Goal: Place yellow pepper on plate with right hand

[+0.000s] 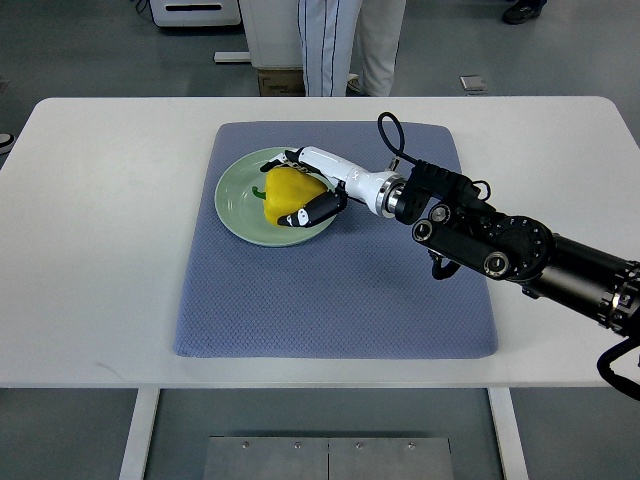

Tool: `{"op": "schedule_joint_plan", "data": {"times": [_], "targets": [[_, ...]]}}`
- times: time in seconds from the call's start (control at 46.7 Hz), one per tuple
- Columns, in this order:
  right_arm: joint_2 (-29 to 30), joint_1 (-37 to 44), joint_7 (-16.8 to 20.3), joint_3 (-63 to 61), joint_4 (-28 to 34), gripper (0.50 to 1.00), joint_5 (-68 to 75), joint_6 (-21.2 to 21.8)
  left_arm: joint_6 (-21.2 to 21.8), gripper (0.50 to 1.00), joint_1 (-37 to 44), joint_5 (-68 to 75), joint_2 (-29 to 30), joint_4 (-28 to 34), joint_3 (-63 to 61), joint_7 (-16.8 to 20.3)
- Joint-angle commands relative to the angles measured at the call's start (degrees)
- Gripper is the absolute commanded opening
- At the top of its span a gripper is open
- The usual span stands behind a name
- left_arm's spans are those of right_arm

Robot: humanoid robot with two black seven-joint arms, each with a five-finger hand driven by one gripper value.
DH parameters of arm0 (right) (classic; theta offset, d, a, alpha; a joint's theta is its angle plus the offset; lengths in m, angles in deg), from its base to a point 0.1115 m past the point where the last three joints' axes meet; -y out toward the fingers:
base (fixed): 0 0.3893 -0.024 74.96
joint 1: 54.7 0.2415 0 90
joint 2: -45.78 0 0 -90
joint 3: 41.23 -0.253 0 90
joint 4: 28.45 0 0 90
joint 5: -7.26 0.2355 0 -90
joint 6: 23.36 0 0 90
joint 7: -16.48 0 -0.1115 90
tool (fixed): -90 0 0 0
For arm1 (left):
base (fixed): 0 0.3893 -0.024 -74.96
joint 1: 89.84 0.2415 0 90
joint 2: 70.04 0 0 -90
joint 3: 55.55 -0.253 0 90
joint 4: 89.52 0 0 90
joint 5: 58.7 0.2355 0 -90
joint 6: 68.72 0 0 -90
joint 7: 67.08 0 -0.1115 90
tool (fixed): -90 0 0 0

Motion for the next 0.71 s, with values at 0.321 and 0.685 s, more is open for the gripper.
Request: {"op": "schedule_joint_plan", "data": {"times": [0.321, 0.685], "targets": [[0.0, -0.26, 0.0, -3.33, -0.32, 0.993, 0.03, -0.61, 0.0, 1.0, 0.0, 0.01, 0.0, -0.06, 0.0, 0.0], [0.0, -2.63, -0.09, -9.22, -0.5, 0.991, 4.33, -0.88, 0.0, 1.0, 0.0, 0.01, 0.0, -0.06, 0.0, 0.0]]}}
